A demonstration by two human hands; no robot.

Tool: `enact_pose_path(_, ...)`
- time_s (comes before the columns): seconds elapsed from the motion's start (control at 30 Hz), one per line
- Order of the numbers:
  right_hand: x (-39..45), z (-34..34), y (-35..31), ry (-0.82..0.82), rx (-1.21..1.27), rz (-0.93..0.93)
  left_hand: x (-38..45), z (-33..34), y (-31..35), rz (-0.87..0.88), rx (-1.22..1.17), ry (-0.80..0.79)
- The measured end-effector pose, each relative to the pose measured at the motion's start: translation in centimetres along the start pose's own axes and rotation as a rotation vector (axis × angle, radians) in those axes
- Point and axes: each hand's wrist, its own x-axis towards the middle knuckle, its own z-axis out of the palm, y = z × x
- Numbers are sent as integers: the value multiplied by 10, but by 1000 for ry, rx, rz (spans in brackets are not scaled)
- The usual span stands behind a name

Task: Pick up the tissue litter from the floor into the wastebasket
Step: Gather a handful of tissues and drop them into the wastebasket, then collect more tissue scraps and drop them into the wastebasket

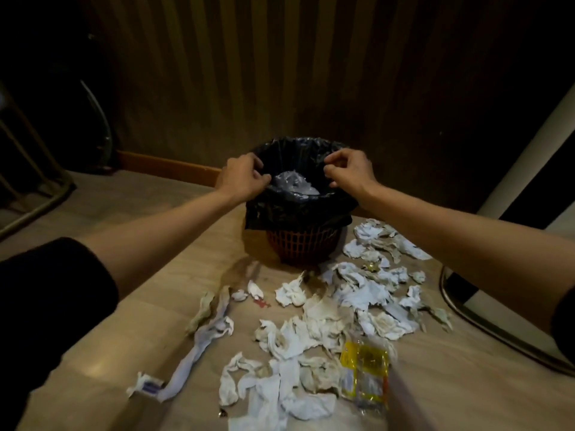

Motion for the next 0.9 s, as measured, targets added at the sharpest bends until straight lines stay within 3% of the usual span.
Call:
enact_pose_path(0.17,-28,42,-7,-207,-202,-257,-45,-2,-73,-76,107,-117)
enact_pose_path(0.27,-44,76,-6,-355,-282,-312,-74,4,-118,-136,204,-239)
enact_pose_path(0.43,-65,141,12,-526,-382,-366,-117,28,-177,-298,326,-599)
enact_pose_path(0.6,-82,212,55,-852,-636,-283,-173,47,-222,-599,399,-960)
enact_pose_path(0.7,-86,238,90,-957,-765,-150,-207,53,-254,-765,357,-1125)
enact_pose_path(0.77,-87,247,110,-988,-849,-132,-226,55,-272,-762,354,-1146)
enact_pose_path(0.9,-81,256,133,-1083,-898,-252,-254,62,-285,-628,307,-909)
